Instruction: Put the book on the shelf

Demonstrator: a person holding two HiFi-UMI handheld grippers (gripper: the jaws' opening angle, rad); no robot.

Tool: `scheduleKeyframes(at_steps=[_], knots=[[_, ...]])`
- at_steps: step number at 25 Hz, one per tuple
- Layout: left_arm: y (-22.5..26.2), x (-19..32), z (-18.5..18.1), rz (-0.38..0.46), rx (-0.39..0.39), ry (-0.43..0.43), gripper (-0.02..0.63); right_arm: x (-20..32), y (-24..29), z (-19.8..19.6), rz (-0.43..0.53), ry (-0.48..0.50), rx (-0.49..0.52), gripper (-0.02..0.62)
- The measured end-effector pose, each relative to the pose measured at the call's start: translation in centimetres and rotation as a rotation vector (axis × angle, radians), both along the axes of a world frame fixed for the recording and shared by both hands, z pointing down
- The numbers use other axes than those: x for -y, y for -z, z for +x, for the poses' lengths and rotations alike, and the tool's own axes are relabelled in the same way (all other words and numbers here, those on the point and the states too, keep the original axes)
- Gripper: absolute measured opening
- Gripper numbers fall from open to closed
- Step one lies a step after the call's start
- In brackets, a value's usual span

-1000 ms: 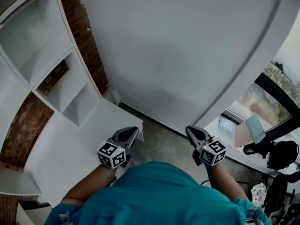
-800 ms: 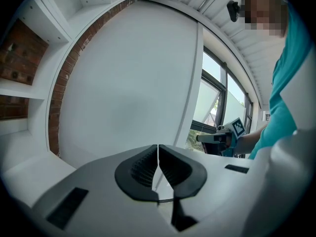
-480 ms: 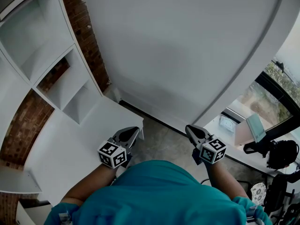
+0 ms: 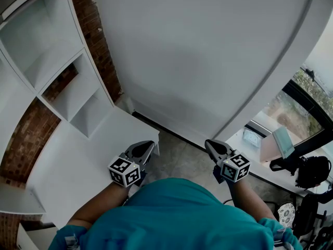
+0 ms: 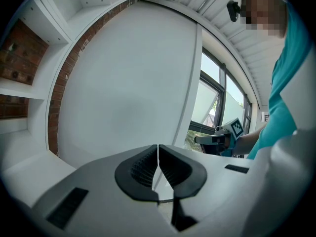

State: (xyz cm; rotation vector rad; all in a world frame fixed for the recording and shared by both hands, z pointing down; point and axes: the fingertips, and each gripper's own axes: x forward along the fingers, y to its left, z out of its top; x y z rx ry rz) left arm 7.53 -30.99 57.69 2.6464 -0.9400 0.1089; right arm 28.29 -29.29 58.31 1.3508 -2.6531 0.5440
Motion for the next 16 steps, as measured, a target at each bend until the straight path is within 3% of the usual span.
scheduleKeyframes(at_steps=[16], knots=[[0.08, 0.09, -0.79, -0.003, -0.008, 0.024, 0.021, 0.16, 0.04, -0.94, 0.0, 0.023, 0.012, 0.02]])
